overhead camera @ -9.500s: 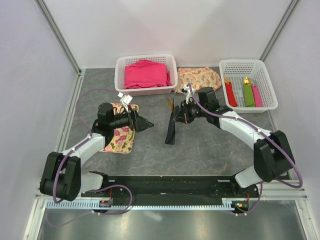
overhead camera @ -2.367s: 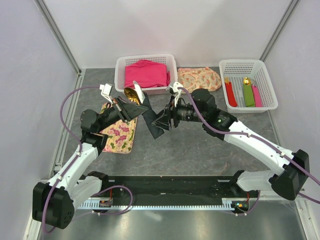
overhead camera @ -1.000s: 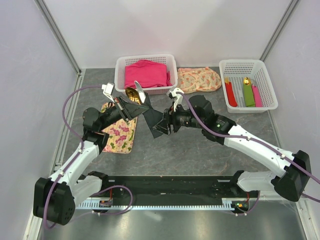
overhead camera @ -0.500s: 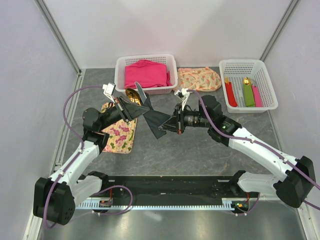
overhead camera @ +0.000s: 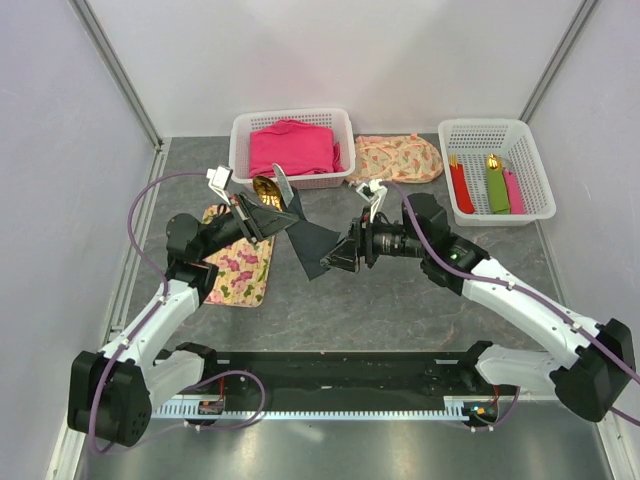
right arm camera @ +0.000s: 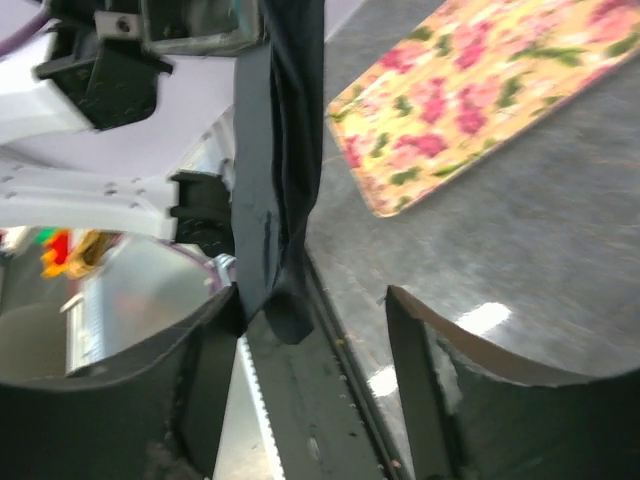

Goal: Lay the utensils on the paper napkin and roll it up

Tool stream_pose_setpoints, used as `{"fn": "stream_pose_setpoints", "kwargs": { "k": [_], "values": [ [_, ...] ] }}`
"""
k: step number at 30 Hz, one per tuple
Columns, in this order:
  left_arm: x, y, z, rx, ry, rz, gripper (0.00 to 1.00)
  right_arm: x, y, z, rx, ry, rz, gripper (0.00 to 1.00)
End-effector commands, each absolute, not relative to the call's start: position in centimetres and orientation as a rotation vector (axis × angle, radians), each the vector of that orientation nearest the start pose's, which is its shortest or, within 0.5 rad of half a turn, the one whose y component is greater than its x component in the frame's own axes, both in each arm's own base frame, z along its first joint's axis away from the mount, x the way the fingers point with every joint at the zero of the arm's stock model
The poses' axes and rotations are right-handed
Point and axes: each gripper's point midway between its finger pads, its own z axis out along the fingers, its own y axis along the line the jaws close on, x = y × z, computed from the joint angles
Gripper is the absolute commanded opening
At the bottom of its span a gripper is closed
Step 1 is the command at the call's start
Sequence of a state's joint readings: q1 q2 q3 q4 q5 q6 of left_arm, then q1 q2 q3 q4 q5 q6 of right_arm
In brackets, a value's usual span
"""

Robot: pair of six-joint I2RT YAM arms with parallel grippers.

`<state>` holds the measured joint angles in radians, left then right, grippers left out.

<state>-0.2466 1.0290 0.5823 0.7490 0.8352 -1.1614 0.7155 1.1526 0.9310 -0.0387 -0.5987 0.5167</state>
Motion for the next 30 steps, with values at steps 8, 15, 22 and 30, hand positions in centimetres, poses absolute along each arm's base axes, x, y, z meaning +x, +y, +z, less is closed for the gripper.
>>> {"fn": "stream_pose_setpoints", "kwargs": {
  "k": [8, 15, 22, 30],
  "values": [
    [26.0, -21.7, 33.2, 0.114, 1.547, -1.582, 0.02, 21.5, 28.2, 36.3, -0.715, 1.711, 1.001, 0.76],
    [25.9, -21.8, 33.2, 0.120, 1.549, -1.582, 0.02, 20.4, 30.8, 36.5, -0.807, 1.706, 1.135, 0.53],
    [25.5, -21.8, 33.6, 0.128, 1.540, -1.598, 0.02, 20.8, 32.8, 33.7, -0.850, 1.758, 1.140, 0.52],
    [25.1, -21.8, 33.9, 0.140, 1.530, -1.618, 0.02, 22.1, 33.0, 30.6, -0.854, 1.814, 1.071, 0.58]
  ]
}}
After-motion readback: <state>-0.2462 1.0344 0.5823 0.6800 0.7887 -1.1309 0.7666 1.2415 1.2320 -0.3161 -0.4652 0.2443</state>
